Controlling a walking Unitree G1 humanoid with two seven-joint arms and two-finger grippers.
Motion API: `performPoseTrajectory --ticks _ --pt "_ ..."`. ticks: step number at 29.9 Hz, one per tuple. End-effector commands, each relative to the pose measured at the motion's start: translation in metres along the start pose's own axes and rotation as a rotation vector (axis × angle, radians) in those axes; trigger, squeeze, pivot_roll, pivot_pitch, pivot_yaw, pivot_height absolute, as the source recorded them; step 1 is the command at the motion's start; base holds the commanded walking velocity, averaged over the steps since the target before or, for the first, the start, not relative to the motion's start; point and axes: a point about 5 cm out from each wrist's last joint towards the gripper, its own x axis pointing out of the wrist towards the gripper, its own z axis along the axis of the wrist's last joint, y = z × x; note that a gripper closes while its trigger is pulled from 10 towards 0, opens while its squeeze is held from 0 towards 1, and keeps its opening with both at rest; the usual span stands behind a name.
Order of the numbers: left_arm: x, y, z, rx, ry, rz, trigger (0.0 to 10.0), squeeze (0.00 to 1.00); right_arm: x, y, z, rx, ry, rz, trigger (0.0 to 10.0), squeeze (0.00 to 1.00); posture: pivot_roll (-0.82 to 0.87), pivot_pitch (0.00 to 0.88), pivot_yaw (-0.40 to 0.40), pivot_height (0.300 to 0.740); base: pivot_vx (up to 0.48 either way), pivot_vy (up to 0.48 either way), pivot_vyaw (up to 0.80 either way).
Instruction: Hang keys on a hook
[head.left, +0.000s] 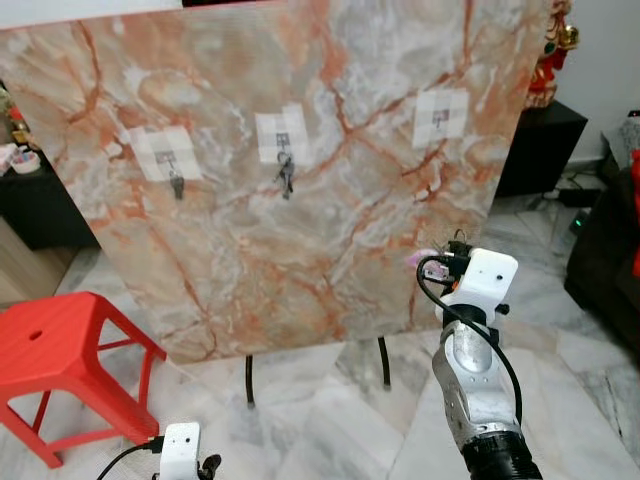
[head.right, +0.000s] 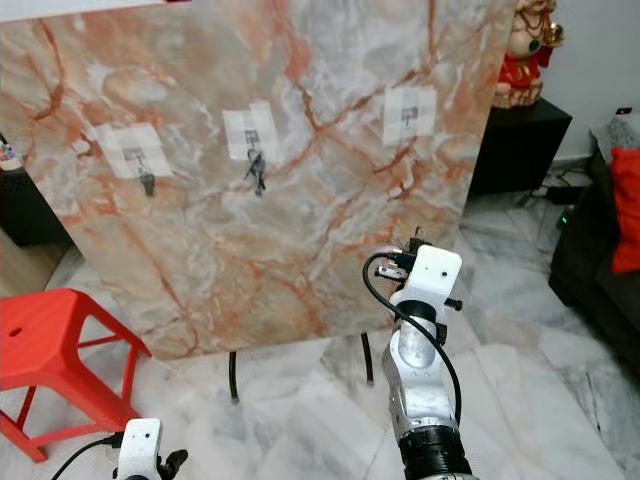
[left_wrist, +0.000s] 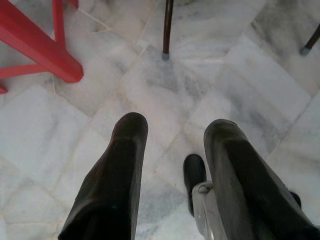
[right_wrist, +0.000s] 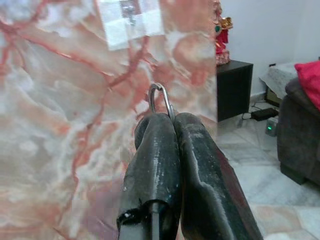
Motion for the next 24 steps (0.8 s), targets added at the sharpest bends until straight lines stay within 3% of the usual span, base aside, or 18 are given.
performPoseTrajectory --ticks 1,24 --pt "0.0002 0.0015 -0.0004 -0.008 0.011 0.004 10.0 0.00 0.0028 0.0029 0.0056 0.001 -0.016 0.004 10.0 0.00 -0.06 0.000 0.041 0.740 0.304 0.000 0.00" --pt "0.0007 -0.0020 0.0001 -0.019 0.009 -0.005 10.0 0.00 0.0050 0.0011 0.0071 -0.001 -0.017 -0.002 10.0 0.00 -0.07 0.000 0.029 0.740 0.302 0.000 0.00"
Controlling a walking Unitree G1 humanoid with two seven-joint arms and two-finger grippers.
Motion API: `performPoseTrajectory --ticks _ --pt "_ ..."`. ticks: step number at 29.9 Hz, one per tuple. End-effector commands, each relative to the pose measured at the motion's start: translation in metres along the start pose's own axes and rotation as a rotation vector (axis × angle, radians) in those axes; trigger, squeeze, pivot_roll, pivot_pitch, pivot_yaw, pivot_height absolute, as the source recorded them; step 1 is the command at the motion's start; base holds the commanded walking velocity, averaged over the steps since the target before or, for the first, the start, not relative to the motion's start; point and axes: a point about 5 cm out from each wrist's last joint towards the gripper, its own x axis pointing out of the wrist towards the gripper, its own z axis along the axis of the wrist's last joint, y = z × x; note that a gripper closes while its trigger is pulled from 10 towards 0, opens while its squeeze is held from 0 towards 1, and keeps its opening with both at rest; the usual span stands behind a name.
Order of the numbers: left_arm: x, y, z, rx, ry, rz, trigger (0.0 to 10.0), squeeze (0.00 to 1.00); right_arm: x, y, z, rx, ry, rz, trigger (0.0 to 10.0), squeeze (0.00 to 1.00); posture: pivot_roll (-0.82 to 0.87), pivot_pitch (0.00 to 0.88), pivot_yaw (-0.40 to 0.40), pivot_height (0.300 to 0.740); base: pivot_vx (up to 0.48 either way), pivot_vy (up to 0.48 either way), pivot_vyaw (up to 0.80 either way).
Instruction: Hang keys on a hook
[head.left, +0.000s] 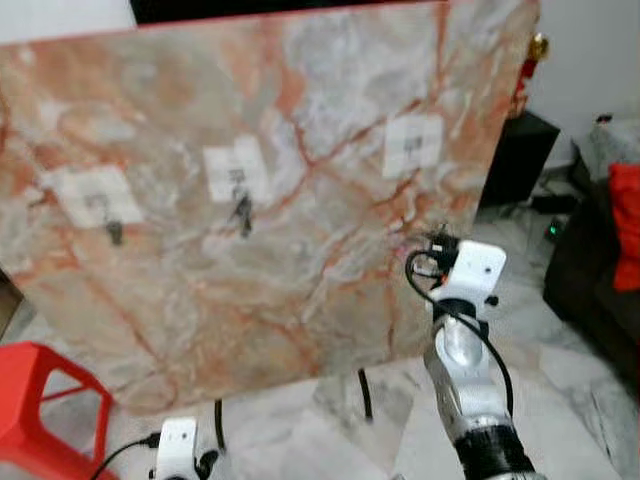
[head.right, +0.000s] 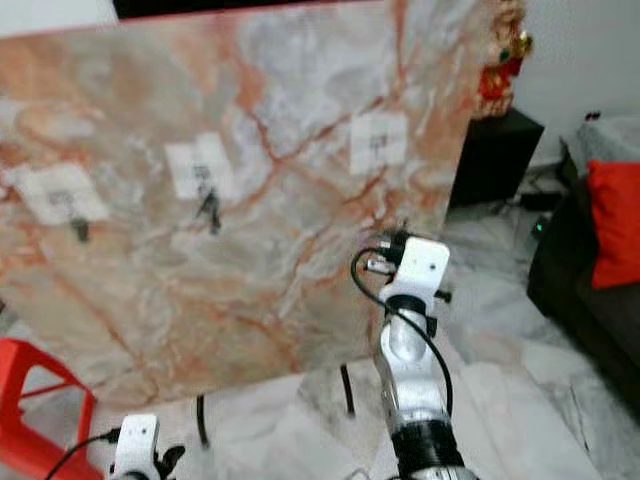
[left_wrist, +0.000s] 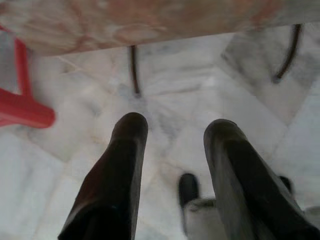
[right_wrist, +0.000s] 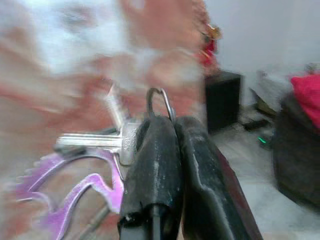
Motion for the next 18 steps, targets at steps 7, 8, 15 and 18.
performPoseTrajectory --ticks 7,8,15,18 --pt "-0.0010 0.0076 -0.0011 0.001 0.010 0.019 10.0 0.00 0.0028 0.0041 0.0059 0.008 -0.016 0.000 10.0 0.00 -0.07 0.000 0.032 0.740 0.304 0.000 0.00" --pt "-0.0010 0.0076 -0.0011 0.002 0.010 0.019 10.0 0.00 0.0028 0.0043 0.0059 0.007 -0.016 0.000 10.0 0.00 -0.06 0.000 0.033 0.740 0.304 0.000 0.00" --pt "-0.0010 0.0079 -0.0011 0.009 0.013 0.017 10.0 0.00 0.0024 0.0051 0.0059 0.010 -0.018 -0.001 10.0 0.00 -0.06 0.000 0.034 0.740 0.258 0.000 0.00" --pt "-0.0010 0.0080 -0.0010 0.005 0.011 0.016 10.0 0.00 0.0030 0.0060 0.0072 0.012 -0.024 -0.004 10.0 0.00 -0.06 0.000 0.034 0.740 0.000 0.000 0.00"
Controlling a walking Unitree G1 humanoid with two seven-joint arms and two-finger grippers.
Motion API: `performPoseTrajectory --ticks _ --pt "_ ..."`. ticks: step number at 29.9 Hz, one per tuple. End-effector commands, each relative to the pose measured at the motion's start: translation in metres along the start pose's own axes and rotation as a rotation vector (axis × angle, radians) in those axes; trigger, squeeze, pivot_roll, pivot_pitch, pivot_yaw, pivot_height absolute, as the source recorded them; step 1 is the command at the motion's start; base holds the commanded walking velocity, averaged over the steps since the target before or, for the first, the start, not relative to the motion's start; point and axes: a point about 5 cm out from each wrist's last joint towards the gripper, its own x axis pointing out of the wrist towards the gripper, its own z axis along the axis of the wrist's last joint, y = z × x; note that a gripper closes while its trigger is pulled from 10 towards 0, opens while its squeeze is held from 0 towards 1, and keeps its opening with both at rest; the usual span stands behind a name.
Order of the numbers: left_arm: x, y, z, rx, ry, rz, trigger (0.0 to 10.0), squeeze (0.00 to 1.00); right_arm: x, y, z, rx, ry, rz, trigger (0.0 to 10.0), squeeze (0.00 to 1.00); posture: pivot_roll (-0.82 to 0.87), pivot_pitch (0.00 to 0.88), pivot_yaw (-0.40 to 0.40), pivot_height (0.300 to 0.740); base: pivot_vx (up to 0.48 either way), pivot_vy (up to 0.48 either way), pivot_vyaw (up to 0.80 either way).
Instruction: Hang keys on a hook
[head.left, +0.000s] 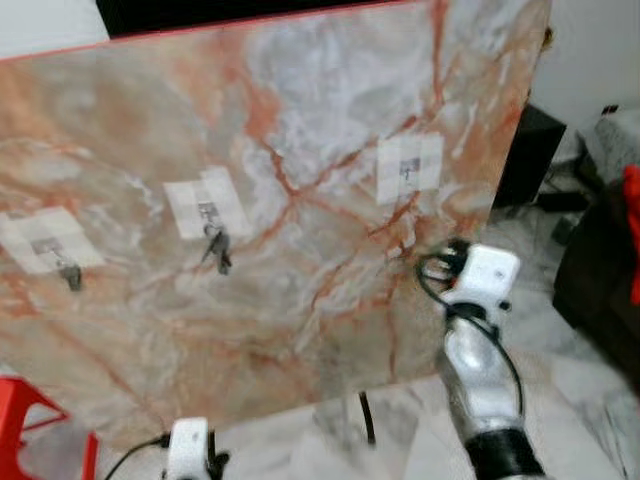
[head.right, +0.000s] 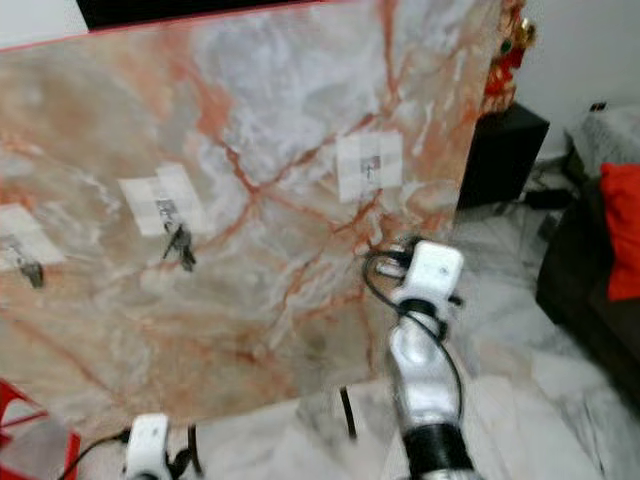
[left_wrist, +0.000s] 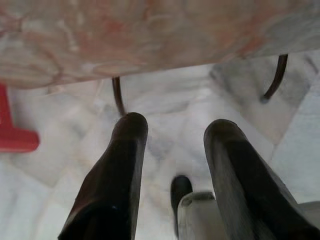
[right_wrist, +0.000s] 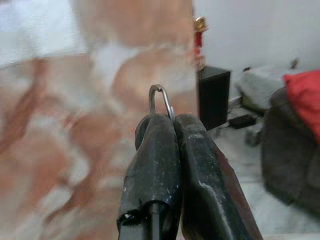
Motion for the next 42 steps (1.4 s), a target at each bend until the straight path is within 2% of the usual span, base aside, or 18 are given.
performPoseTrajectory --ticks 1,5,7,12,13,14,15,16,17,18,20,21,31,32,35,42 --pt "-0.002 0.010 -0.001 0.004 0.006 0.025 10.0 0.00 0.000 0.014 0.006 0.016 -0.022 0.033 10.0 0.00 -0.06 0.000 0.036 0.740 0.000 0.000 0.00" --pt "-0.002 0.010 -0.001 0.003 0.007 0.023 10.0 0.00 0.001 0.014 0.009 -0.006 -0.046 0.019 10.0 0.00 -0.06 0.000 0.036 0.740 0.000 0.000 0.00" --pt "-0.002 0.010 -0.002 0.003 0.008 0.023 10.0 0.00 0.002 0.016 0.014 -0.076 -0.094 0.022 10.0 0.00 -0.05 0.000 0.039 0.740 0.000 0.000 0.00" --pt "-0.002 0.011 -0.001 0.004 0.009 0.021 10.0 0.00 0.004 0.013 0.021 -0.126 -0.146 -0.042 10.0 0.00 -0.05 0.000 0.042 0.740 0.000 0.000 0.00" --pt "-0.002 0.011 -0.001 0.005 0.009 0.022 10.0 0.00 0.005 0.011 0.023 -0.190 -0.173 -0.078 10.0 0.00 -0.05 0.000 0.044 0.740 0.000 0.000 0.00" --pt "-0.002 0.011 -0.001 0.005 0.009 0.022 10.0 0.00 0.005 0.011 0.023 -0.190 -0.173 -0.078 10.0 0.00 -0.05 0.000 0.044 0.740 0.000 0.000 0.00" --pt "-0.002 0.011 -0.001 0.006 0.009 0.021 10.0 0.00 0.007 0.009 0.025 -0.299 -0.201 -0.122 10.0 0.00 -0.05 0.000 0.045 0.740 0.000 0.000 0.00" --pt "-0.002 0.011 -0.001 0.007 0.010 0.020 10.0 0.00 0.007 0.008 0.026 -0.347 -0.218 -0.137 10.0 0.00 -0.05 0.000 0.046 0.740 0.000 0.000 0.00" --pt "-0.002 0.011 -0.001 0.008 0.010 0.019 10.0 0.00 0.008 0.009 0.026 -0.371 -0.228 -0.143 10.0 0.00 -0.05 0.000 0.047 0.740 0.000 0.000 0.00" --pt "-0.002 0.012 -0.001 0.008 0.010 0.020 10.0 0.00 0.008 0.010 0.027 -0.436 -0.256 -0.145 10.0 0.00 -0.04 0.000 0.047 0.740 0.000 0.000 0.00" --pt "-0.002 0.012 -0.001 0.008 0.010 0.020 10.0 0.00 0.008 0.012 0.028 -0.474 -0.274 -0.137 10.0 0.00 -0.04 0.000 0.048 0.740 0.000 0.000 0.00" --pt "-0.002 0.012 -0.001 0.010 0.009 0.020 10.0 0.00 0.009 0.017 0.030 -0.542 -0.318 -0.111 10.0 0.00 -0.04 0.000 0.048 0.740 0.000 0.000 0.00" --pt "-0.002 0.012 -0.001 0.013 0.008 0.018 10.0 0.00 0.018 0.041 0.034 -0.755 -0.439 0.001 10.0 0.00 -0.04 0.000 0.050 0.740 0.000 0.000 0.00" --pt "-0.002 0.012 -0.001 0.012 0.008 0.019 10.0 0.00 0.019 0.046 0.033 -0.810 -0.460 0.030 10.0 0.00 -0.04 0.000 0.049 0.740 0.000 0.000 0.00" --pt "-0.002 0.012 -0.001 0.010 0.008 0.019 10.0 0.00 0.021 0.050 0.029 -0.856 -0.450 0.050 10.0 0.00 -0.03 0.000 0.046 0.740 0.000 0.000 0.00" --pt "-0.002 0.012 -0.002 0.004 0.011 0.017 10.0 0.00 0.026 0.043 0.024 -0.900 -0.403 0.005 10.0 0.00 -0.03 0.000 0.046 0.740 0.000 0.000 0.00"
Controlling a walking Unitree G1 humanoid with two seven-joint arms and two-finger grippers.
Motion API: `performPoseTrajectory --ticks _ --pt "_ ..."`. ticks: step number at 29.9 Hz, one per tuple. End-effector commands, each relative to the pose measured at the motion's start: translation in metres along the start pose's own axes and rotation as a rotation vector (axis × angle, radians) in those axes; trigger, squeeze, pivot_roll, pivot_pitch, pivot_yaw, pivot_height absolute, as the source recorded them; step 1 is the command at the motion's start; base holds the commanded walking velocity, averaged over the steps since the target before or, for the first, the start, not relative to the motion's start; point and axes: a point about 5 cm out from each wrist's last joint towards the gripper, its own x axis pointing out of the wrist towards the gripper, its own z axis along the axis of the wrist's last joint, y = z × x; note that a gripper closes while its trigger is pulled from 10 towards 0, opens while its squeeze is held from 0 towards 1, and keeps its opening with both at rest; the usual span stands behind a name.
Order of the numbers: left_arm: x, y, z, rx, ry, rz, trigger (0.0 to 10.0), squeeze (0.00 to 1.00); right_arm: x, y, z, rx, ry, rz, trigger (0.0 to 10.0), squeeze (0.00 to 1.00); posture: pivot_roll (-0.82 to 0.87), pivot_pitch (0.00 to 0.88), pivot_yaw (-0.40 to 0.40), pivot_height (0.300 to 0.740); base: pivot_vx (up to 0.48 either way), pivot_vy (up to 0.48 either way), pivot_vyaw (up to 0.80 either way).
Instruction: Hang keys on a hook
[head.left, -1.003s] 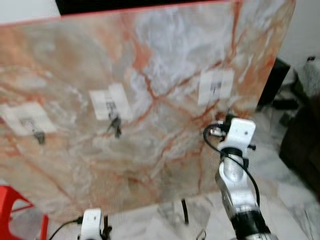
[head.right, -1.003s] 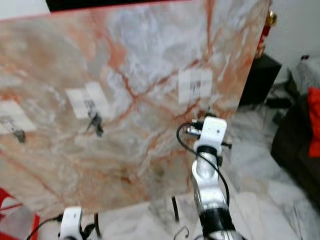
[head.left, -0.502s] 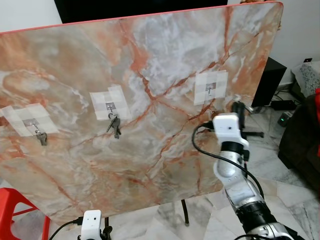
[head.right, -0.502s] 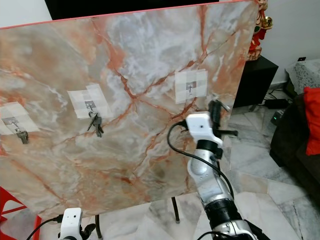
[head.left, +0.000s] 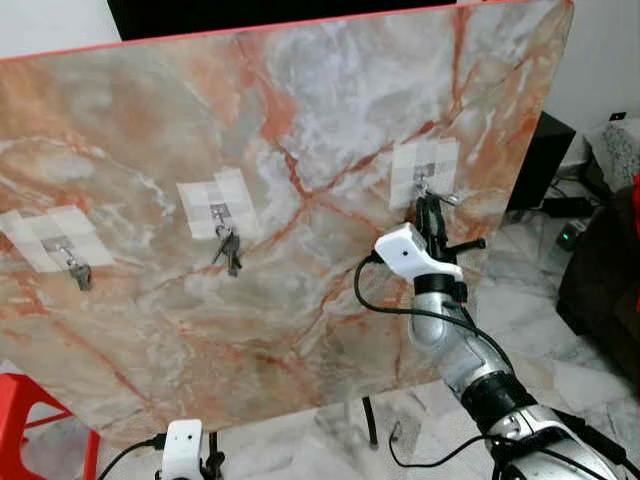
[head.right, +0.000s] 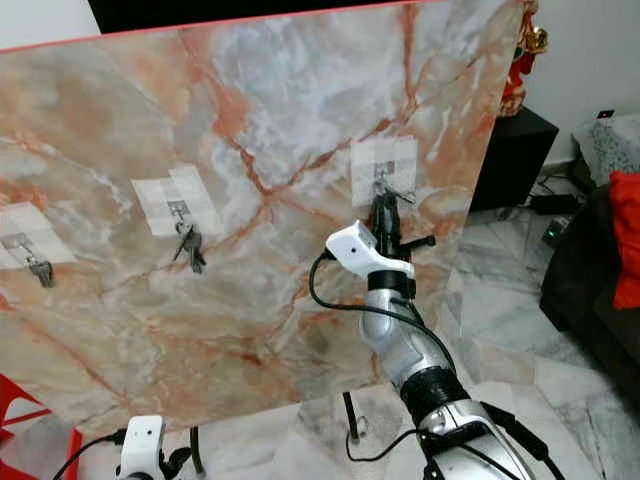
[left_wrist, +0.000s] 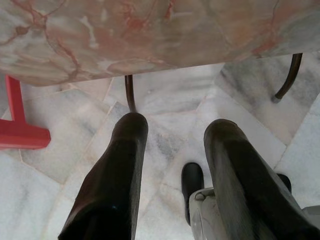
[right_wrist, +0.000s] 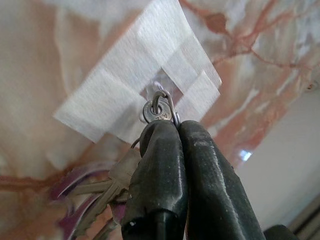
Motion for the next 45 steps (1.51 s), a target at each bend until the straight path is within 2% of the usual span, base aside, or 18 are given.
performPoseTrajectory --ticks 1,24,37,45 --pt "-0.0008 0.0035 -0.0021 -0.004 0.011 0.007 10.0 0.00 0.0055 -0.0037 0.0018 -0.014 0.000 -0.030 10.0 0.00 -0.03 0.000 0.047 0.740 0.000 0.000 0.00" --pt "-0.0007 0.0037 -0.0016 -0.001 0.011 -0.001 10.0 0.00 0.0036 -0.0036 -0.0028 -0.046 0.008 -0.063 10.0 0.00 -0.03 0.000 0.050 0.740 0.000 0.000 0.00" --pt "-0.0008 0.0030 -0.0019 0.003 0.011 -0.009 10.0 0.00 0.0115 -0.0085 -0.0011 -0.065 0.001 -0.084 10.0 0.00 -0.03 0.000 0.046 0.740 0.000 0.000 0.00" --pt "-0.0008 0.0030 -0.0016 0.004 0.010 -0.011 10.0 0.00 0.0133 -0.0051 0.0016 -0.082 -0.033 -0.041 10.0 0.00 -0.03 0.000 0.047 0.740 0.000 0.000 0.00"
